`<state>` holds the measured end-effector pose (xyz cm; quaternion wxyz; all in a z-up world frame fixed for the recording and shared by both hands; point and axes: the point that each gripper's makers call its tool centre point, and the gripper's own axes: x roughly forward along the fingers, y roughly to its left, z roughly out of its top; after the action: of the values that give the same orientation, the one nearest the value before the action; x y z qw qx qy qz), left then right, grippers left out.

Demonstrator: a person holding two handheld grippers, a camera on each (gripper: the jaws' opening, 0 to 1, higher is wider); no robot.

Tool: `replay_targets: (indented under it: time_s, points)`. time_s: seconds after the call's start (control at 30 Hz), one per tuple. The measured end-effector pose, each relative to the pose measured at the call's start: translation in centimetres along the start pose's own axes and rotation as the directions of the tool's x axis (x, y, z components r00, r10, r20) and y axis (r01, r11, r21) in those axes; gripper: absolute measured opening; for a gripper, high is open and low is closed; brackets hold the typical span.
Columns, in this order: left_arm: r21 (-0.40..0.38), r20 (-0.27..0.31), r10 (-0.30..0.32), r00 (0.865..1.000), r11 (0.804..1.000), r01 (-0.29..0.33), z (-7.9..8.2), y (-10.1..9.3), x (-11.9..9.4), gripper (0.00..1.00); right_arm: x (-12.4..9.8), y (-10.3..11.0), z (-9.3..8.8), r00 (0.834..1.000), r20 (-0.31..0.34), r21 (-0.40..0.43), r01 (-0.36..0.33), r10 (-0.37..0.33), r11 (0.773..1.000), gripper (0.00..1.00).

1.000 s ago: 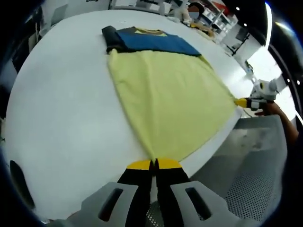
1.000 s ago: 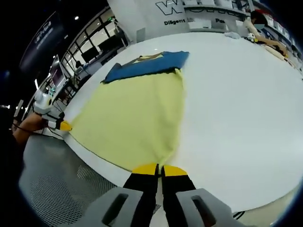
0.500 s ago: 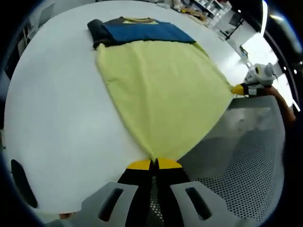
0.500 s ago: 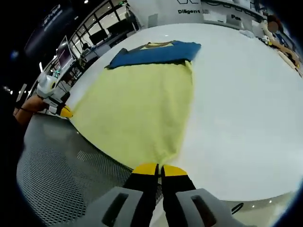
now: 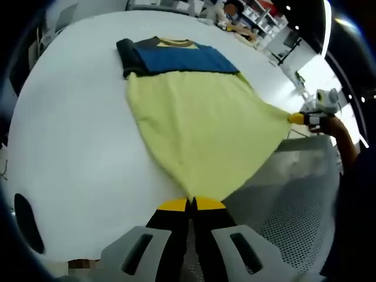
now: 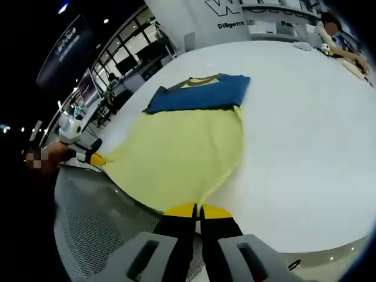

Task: Fold the garment on the visible template until the final outline fits inside the template.

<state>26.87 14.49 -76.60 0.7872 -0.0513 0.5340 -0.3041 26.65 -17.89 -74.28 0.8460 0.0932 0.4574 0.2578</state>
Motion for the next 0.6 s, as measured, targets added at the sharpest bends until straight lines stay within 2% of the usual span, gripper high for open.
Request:
replay_targets:
  time_s: [0.17,0.23,0.27,0.4,0.6]
  points:
    - [-0.042,0.086,-0.036,0.996,0.998,0.040,2.2,-0.1,-1.6,0.00,-0.8,0.7,2.2,0.998,0.056,0.020,-0.033,0.032,0.999,0.00]
    - [-0.078,0.139,-0.066,0.988,0.994,0.077,3.4,-0.4,-2.2,0.00,-1.1,1.0,3.0,0.995,0.082,0.033,-0.052,0.049,0.998,0.00]
    - [-0.083,0.147,-0.070,0.987,0.993,0.082,3.6,-0.4,-2.3,0.00,-1.3,1.1,3.5,0.994,0.097,0.040,-0.063,0.059,0.997,0.00]
    - [-0.149,0.248,-0.126,0.961,0.975,0.167,5.9,-0.6,-3.5,0.00,-2.2,2.2,6.5,0.978,0.179,0.074,-0.119,0.105,0.990,0.00]
    - [-0.211,0.377,-0.160,0.912,0.944,0.253,9.3,-0.2,-4.9,0.00,-3.0,2.2,10.7,0.954,0.272,0.098,-0.161,0.129,0.982,0.00]
